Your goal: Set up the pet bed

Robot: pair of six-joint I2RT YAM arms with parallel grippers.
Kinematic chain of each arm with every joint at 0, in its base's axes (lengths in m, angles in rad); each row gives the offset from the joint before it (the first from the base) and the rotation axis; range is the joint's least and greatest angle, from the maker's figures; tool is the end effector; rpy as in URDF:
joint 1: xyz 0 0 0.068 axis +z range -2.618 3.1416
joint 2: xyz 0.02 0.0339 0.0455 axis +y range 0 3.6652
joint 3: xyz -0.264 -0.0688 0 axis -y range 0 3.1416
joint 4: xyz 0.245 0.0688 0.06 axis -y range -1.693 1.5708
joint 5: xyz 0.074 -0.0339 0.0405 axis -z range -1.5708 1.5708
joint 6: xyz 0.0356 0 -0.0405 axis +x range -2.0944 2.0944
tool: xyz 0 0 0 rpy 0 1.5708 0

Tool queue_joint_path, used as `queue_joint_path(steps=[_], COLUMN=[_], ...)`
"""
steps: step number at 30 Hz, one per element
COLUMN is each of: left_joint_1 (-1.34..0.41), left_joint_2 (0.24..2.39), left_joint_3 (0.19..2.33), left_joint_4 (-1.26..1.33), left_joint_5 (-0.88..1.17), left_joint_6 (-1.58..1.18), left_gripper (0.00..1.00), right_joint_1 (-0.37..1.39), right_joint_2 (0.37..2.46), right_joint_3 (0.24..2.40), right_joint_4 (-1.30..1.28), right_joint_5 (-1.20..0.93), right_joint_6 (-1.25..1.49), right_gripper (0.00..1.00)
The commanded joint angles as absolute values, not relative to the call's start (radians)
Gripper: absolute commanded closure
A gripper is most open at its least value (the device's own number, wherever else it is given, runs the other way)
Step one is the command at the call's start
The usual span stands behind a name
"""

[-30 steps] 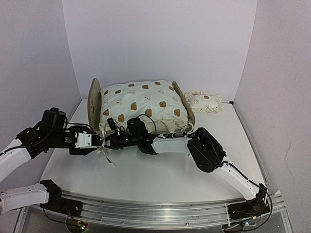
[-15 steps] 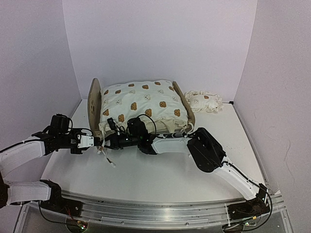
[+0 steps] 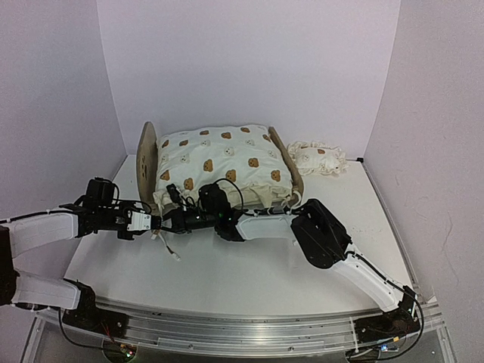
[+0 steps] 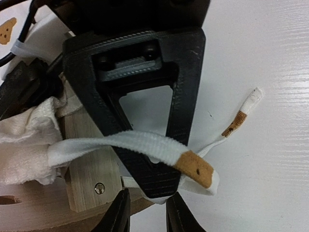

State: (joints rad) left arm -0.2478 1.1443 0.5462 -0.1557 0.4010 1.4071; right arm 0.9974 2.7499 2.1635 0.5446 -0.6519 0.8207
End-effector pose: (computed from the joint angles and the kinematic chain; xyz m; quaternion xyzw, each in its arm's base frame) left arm 0.2146 -0.0686 0.1924 0.7156 0.5504 0.0603 0.4258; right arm 0.3092 0.5187 0.1244 -0.2811 0.6615 0.6593 0.2206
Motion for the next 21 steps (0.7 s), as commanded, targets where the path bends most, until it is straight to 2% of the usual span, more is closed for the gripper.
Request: queue_joint_path(steps=[1, 5, 10, 15, 17, 21], left_joint_1=[-0.244, -0.244, -0.245, -0.245, -0.244, -0.243], left_joint_2=[1.183, 1.193, 1.191, 1.179, 1.18, 1.178], left_joint_3=[0.582, 0.577, 0.589, 0.609, 0.608, 0.61], left_joint_4=[-0.121, -0.121, -0.124, -0.14, -0.139, -0.127], left_joint_5=[0.412, 0.415, 0.446, 0.456, 0.422, 0.366], left_joint_6=[1.397, 1.404, 1.391, 1.351, 1.337, 1.287], left_gripper=[0.78, 0.83, 1.0, 1.0, 1.0, 1.0], right_joint_1=[1.002, 1.002, 1.0, 0.996, 0.992, 0.992], right_joint_2=[2.734, 2.734, 2.738, 2.722, 2.664, 2.503], right_joint_3=[2.163, 2.165, 2.169, 2.119, 2.018, 1.765], right_joint_4=[0.587, 0.588, 0.587, 0.582, 0.577, 0.557], right_joint_5=[-0.676, -0.678, -0.68, -0.647, -0.594, -0.434], right_joint_6=[0.823, 0.822, 0.823, 0.836, 0.814, 0.715], right_gripper=[1.0, 1.0, 1.0, 1.0, 0.99, 0.89])
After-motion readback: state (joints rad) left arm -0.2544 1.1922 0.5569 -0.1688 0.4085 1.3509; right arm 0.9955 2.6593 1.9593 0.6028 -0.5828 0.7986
